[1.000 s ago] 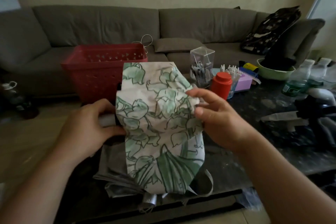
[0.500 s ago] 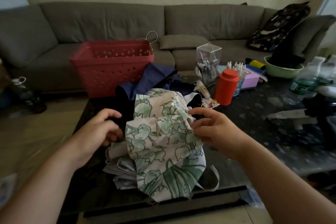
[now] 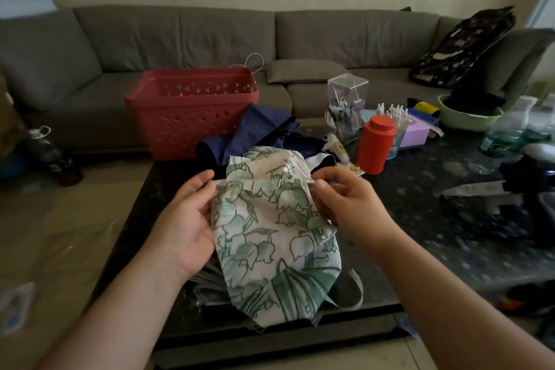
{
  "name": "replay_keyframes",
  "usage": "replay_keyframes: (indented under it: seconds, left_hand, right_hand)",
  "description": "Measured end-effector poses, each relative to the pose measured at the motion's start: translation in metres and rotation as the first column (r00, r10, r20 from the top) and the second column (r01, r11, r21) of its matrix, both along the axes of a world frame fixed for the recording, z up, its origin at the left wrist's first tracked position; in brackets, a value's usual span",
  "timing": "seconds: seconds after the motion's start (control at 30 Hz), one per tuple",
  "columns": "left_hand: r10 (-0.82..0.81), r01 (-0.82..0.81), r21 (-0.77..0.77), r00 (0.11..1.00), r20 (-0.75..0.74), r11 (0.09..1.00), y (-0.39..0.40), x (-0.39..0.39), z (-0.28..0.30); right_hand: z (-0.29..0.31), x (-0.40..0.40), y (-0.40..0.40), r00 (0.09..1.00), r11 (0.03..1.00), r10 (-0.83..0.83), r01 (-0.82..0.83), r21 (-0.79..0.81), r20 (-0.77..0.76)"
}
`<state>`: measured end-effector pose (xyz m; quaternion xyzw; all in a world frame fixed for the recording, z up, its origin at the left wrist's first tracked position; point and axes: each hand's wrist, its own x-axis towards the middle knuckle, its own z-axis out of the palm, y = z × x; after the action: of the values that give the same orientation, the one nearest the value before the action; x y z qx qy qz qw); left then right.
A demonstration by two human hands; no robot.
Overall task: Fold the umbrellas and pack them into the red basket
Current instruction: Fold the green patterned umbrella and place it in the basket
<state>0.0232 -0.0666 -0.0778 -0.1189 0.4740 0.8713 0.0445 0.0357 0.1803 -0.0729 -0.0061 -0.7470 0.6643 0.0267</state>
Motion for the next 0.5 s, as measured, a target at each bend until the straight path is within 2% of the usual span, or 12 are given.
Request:
replay_keyframes:
  seconds: [0.07,0.1,0.17,0.23,0.43,0.5]
  left_hand:
    - [-0.040,0.034,-0.070,0.994,-0.099,0.997,-0.001,0.003,0.001]
    - [-0.080,0.052,-0.174,0.985,-0.155,0.983,-0.003,0.005,0.001]
    - [-0.141,0.017,-0.434,0.957,-0.254,0.901,-0.006,0.007,-0.001]
    - [-0.150,-0.089,-0.624,0.935,-0.321,0.776,-0.010,0.005,-0.005]
    - [-0.157,-0.184,-0.847,0.942,-0.297,0.499,-0.031,-0.008,-0.014]
    - [-0.094,-0.258,-0.847,0.937,-0.337,0.464,-0.032,-0.011,-0.018]
  right_hand:
    - [0.000,0.004,-0.001,0.998,0.999,0.039,-0.040,-0.017,-0.047]
    - [-0.001,0.004,-0.001,0.996,0.999,0.044,-0.044,0.001,-0.079]
    - [-0.005,0.000,-0.001,0.989,0.994,0.031,-0.015,0.110,-0.143]
    - [-0.009,-0.006,-0.002,0.982,0.968,0.014,0.034,0.250,-0.188]
    - [0.001,-0.015,-0.006,0.980,0.884,-0.027,0.115,0.453,-0.196]
    - [0.001,-0.018,-0.005,0.973,0.877,-0.046,0.147,0.458,-0.224]
